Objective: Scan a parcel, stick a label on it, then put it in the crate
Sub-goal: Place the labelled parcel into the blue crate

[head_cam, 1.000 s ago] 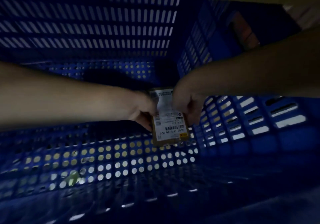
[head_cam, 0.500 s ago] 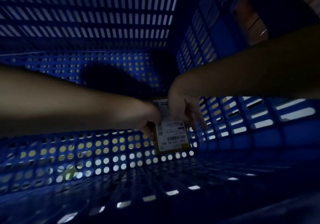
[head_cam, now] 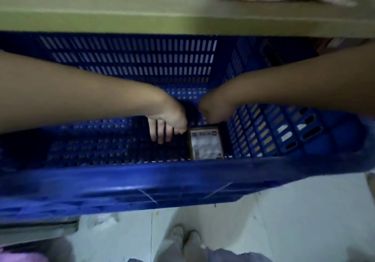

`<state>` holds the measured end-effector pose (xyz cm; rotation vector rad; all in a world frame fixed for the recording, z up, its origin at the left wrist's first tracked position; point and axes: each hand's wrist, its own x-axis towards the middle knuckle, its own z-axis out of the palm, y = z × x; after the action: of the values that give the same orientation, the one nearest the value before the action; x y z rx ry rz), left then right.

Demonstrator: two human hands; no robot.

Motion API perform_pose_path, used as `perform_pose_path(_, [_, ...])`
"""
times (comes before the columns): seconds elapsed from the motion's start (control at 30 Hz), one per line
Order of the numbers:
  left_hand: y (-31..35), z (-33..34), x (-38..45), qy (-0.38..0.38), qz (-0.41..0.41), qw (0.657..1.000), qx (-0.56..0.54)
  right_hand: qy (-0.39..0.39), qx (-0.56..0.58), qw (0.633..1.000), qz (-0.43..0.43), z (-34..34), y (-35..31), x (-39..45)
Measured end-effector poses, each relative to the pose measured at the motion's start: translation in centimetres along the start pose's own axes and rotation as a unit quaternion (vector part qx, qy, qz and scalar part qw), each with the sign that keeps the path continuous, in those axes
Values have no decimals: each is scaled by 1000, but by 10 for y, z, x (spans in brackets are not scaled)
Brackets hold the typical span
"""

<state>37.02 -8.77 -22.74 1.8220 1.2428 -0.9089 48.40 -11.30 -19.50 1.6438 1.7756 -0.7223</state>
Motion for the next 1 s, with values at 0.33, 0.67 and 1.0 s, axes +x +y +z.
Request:
perform_pose_path(0.33, [7, -11, -130, 100, 38, 989, 106, 129, -17, 981, -142, -36, -30, -99])
perform_pose_path(0.67, [-38, -4, -223, 322, 179, 920, 131, 371, -16, 918, -137, -52, -88, -176])
perform_pose_path(1.0, [-113, -35, -277, 581, 132, 794, 118, 567, -94, 818, 20, -81, -170, -215])
